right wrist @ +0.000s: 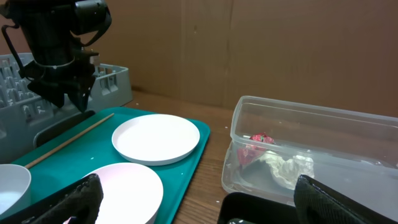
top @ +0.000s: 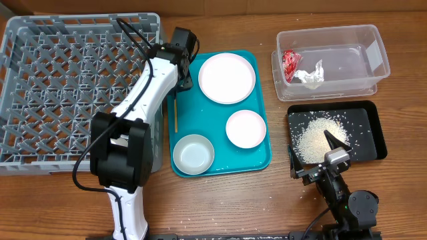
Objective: Sort waste into correct bins and load items into the dishwasher
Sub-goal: 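Close the left gripper on the wooden chopstick at the tray edge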
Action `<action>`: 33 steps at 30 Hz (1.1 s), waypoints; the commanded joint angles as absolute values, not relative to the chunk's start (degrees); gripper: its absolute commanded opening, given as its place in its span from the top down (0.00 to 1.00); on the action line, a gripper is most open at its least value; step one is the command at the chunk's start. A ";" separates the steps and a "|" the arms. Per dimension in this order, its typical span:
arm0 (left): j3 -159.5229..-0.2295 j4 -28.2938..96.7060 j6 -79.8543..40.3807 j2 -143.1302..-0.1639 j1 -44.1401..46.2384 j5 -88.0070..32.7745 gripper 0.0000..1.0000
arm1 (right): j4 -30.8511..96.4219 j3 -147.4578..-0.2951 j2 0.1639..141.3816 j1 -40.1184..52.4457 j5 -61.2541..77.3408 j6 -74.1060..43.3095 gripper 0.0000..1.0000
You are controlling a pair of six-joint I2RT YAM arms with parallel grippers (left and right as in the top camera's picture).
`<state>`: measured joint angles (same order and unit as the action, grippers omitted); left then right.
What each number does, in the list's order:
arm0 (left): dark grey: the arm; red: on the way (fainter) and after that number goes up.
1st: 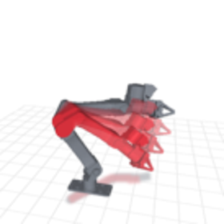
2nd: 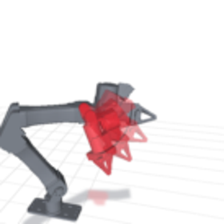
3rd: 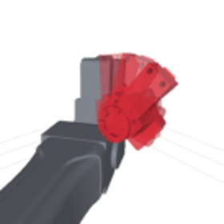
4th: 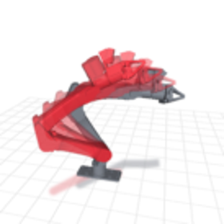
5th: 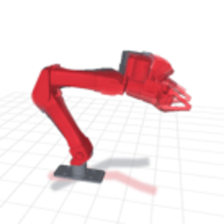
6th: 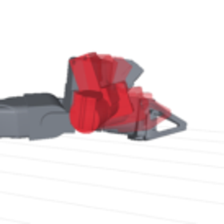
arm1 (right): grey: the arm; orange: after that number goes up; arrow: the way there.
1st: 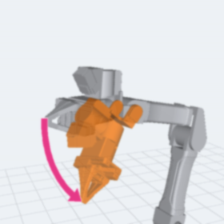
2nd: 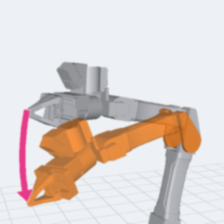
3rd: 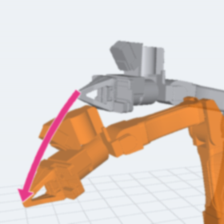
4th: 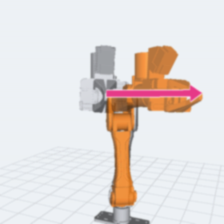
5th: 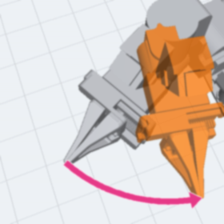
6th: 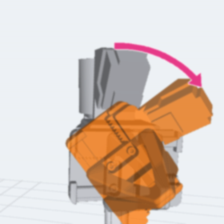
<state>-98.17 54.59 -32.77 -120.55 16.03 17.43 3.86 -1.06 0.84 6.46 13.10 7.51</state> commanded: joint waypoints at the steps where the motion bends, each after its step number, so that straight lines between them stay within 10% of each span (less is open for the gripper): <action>1: -96.75 53.56 -29.74 -120.66 15.66 16.86 0.49 | 3.42 -0.45 0.16 6.39 12.62 7.55 0.00; 33: -85.84 47.68 -29.76 -120.66 15.90 13.30 0.51 | 3.42 -0.45 0.16 6.39 12.62 7.55 0.00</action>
<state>-86.70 47.90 -30.89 -120.55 16.03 14.11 3.86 -1.06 0.84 6.48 13.06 7.53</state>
